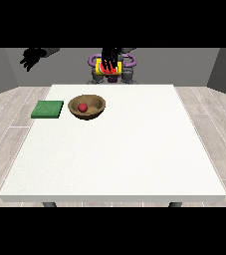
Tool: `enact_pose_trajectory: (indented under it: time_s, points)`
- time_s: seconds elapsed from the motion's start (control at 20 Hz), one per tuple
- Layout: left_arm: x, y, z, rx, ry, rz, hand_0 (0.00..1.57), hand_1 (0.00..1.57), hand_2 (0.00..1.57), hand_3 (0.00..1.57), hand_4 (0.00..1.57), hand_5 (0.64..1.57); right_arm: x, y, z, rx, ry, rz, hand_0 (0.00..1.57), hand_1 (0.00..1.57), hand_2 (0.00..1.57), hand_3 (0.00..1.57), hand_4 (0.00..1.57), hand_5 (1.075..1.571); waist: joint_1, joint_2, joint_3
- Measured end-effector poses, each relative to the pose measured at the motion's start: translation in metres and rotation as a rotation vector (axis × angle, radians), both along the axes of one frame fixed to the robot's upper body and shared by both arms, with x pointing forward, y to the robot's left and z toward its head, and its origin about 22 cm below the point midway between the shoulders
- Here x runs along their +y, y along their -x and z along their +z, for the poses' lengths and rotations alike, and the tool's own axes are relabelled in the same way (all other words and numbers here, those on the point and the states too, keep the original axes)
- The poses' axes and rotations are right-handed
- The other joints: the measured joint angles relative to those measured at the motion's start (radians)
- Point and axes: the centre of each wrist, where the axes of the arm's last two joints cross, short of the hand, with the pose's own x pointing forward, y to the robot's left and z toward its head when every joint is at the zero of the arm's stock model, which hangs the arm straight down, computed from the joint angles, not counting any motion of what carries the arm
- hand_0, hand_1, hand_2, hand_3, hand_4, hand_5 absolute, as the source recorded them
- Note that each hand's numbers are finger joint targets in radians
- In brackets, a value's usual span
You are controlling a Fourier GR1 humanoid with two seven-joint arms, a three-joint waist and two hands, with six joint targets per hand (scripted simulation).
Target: Pick the cup and pour the ball into the bowl, then pick the bowl and place it on the pad
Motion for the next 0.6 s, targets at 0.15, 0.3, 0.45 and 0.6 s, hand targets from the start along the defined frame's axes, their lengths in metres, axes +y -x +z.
enact_pose_trajectory:
  time_s: [0.15,0.3,0.45,0.6]
  points:
    - [0.029,-0.009,0.015,0.025,0.265,0.013,0.64,0.64,0.94,0.67,1.28,1.545,-0.007,0.003,0.003,0.005,0.006,-0.042,0.0,0.0,0.0,0.13,0.78,1.559,0.052,-0.001,-0.0031]
    - [0.052,-0.018,0.04,0.031,0.579,0.023,0.0,0.0,0.0,0.0,1.16,1.561,-0.004,0.006,-0.004,0.015,0.0,-0.072,0.0,0.0,0.0,0.0,0.79,1.556,0.099,0.0,-0.0077]
    - [0.077,-0.024,0.066,0.05,0.889,0.019,0.0,0.0,0.0,0.0,1.09,1.571,-0.004,0.006,-0.005,0.016,0.001,-0.104,0.0,0.0,0.0,0.0,0.78,1.555,0.144,0.015,-0.0108]
    - [0.106,-0.028,0.087,0.088,1.152,-0.027,0.0,0.0,0.0,0.0,1.05,1.567,0.0,0.008,-0.013,0.027,-0.007,-0.133,0.0,0.0,0.0,0.0,0.78,1.56,0.186,0.04,-0.01]
